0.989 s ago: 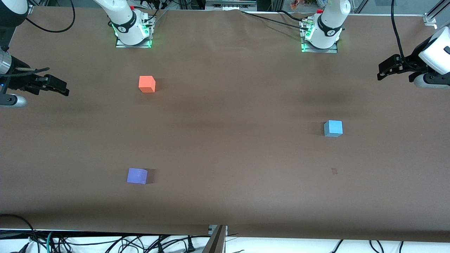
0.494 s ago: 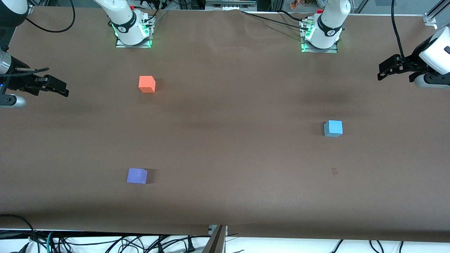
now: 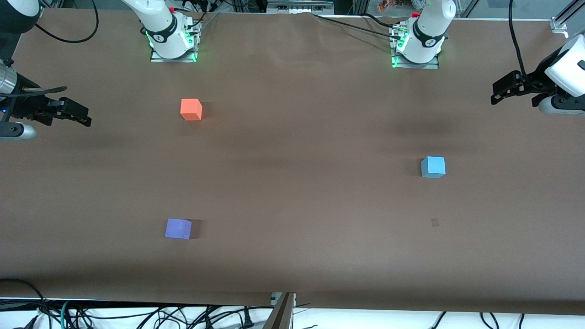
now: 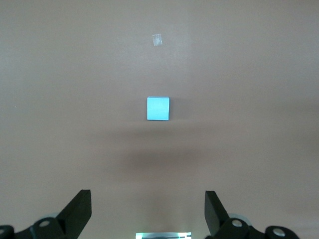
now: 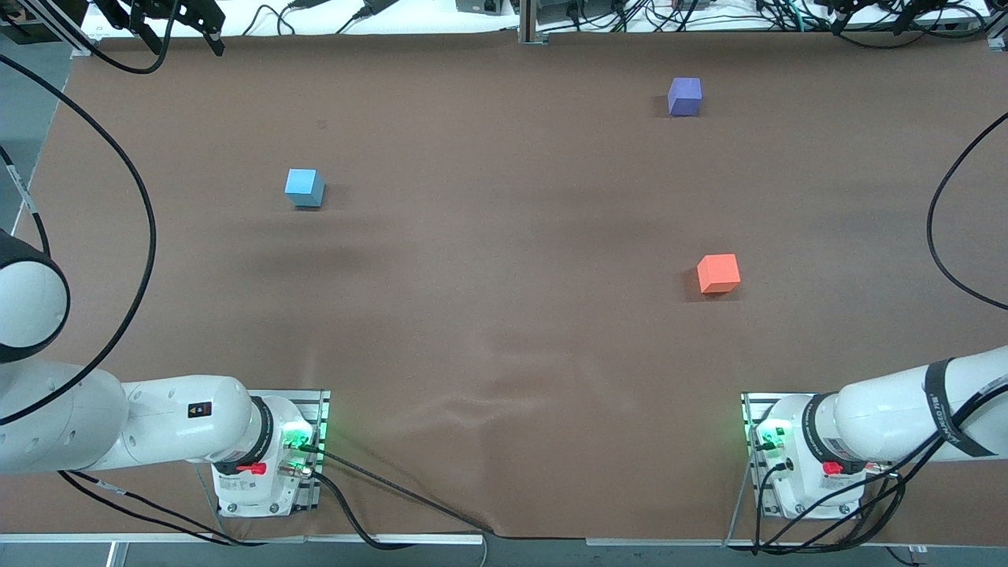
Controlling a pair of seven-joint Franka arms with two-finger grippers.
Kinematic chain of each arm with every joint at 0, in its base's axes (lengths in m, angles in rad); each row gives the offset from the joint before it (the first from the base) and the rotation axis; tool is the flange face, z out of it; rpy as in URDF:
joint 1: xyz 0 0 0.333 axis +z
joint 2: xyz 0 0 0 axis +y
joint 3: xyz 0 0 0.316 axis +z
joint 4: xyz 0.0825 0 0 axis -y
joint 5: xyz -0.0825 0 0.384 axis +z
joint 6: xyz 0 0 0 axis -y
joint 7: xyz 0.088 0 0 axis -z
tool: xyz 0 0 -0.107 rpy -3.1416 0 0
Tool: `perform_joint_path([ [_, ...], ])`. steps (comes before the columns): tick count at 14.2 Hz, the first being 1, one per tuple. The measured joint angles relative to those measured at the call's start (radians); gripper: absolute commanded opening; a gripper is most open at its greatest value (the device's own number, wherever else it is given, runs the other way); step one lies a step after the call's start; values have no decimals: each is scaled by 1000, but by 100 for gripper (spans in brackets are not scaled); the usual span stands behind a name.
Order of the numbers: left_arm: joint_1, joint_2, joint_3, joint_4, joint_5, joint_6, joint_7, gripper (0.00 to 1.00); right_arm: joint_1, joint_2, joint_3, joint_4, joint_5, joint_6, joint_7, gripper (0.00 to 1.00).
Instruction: Place blue block between orange and purple blocks
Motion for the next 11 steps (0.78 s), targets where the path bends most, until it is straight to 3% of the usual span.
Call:
perform_joint_path([
  [11,0,0,-3,0,0,-3,-1,100,0,22,-1,27,0,1,0,100],
])
